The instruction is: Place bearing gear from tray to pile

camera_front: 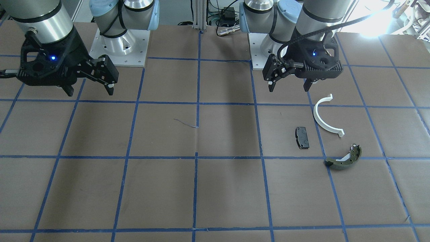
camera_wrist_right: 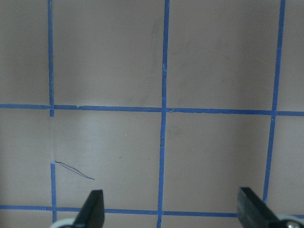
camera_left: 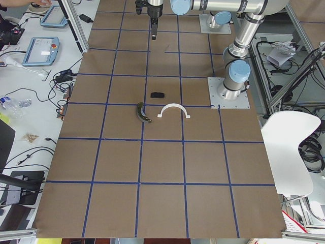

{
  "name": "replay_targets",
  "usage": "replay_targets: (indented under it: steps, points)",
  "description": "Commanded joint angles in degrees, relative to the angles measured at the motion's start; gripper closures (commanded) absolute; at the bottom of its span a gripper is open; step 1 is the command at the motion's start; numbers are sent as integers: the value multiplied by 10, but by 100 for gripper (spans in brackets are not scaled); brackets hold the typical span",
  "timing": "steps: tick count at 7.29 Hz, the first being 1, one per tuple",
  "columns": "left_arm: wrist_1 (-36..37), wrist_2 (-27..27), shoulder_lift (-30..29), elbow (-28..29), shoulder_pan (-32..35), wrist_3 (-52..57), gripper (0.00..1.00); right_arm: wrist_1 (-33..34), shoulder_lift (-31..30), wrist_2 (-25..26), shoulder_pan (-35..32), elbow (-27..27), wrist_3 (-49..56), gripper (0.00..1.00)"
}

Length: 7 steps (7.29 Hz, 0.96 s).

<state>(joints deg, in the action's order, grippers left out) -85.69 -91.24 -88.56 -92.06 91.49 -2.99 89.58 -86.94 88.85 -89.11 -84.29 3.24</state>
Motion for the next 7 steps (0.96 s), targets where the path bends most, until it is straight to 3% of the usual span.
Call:
replay_targets:
  steps: [1,2,5,7]
  points:
    - [1,-3,1,-2,0,0,0,-1,-2,9,7,2,5,0]
    - [1,-3,1,-3,0,1,0,-4,-3,35,19,2,10,0]
    - [1,-3,2,-3,0,1,0,-6,-3,35,76,2,53,0]
    - [1,-3,2,-4,-1,1,0,-17,-3,36,158,1,181,0]
